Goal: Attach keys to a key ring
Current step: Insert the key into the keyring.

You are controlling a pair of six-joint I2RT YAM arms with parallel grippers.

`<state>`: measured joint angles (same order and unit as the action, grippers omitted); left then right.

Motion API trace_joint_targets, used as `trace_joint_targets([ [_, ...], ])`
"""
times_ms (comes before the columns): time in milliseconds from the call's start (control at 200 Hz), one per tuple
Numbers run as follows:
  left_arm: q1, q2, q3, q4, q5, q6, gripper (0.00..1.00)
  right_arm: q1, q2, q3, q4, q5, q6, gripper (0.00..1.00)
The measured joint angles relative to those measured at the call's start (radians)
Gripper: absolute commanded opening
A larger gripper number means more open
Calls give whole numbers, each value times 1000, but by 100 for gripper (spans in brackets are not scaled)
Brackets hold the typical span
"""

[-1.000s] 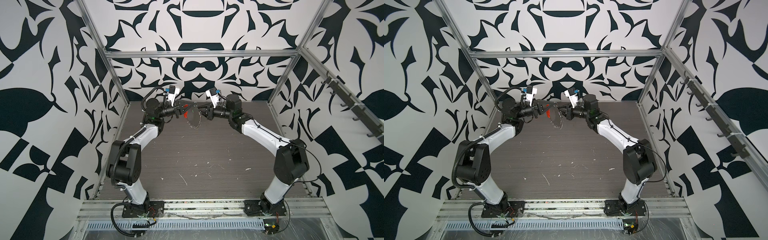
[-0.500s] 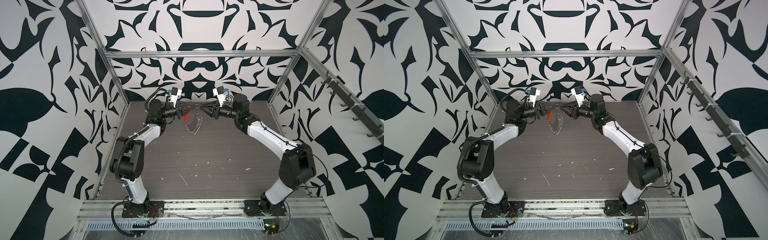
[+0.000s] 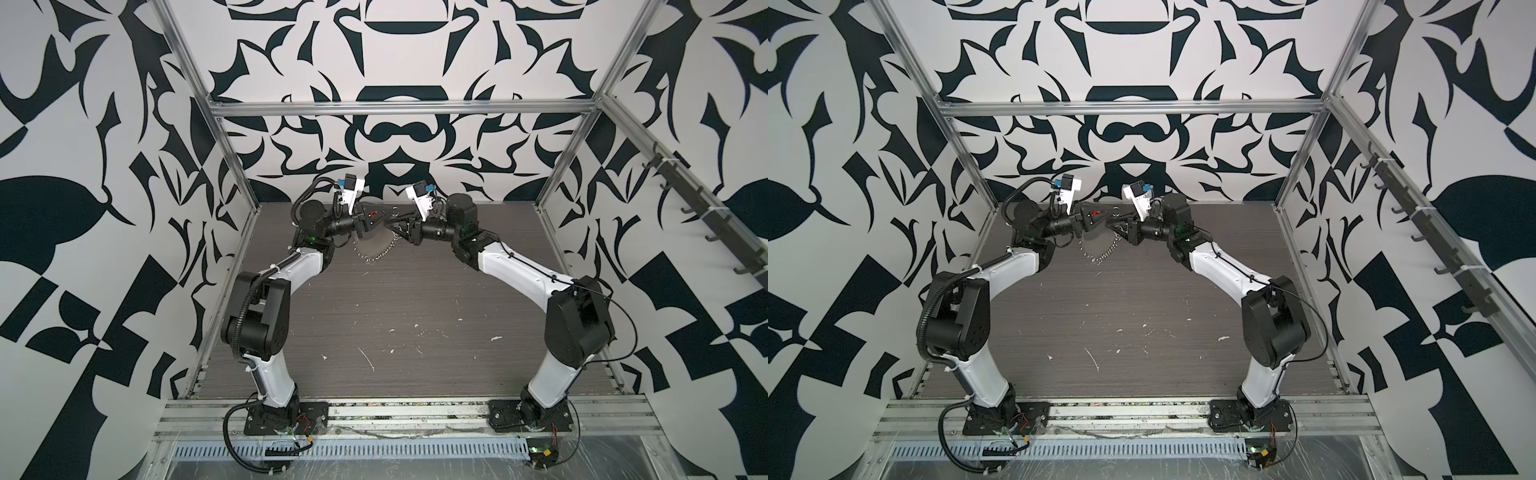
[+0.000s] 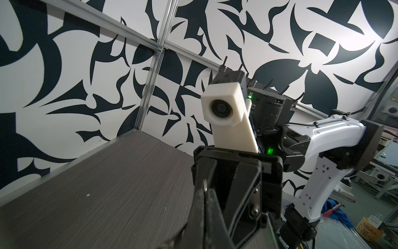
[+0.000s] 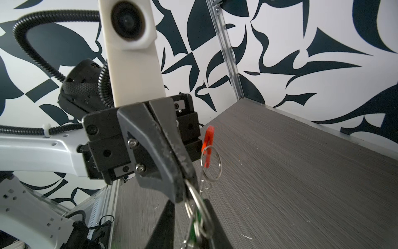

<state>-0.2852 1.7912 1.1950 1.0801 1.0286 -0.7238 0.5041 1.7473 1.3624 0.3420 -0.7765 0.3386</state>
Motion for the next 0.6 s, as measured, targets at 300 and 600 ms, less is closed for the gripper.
trace_joint_targets([
  [300, -22, 2, -31, 97, -68, -5, 0, 12, 2, 9, 22, 30, 37, 27],
  [600, -29, 11, -57, 137, -88, -9, 0, 19, -28, -6, -54, 91, -22, 32],
])
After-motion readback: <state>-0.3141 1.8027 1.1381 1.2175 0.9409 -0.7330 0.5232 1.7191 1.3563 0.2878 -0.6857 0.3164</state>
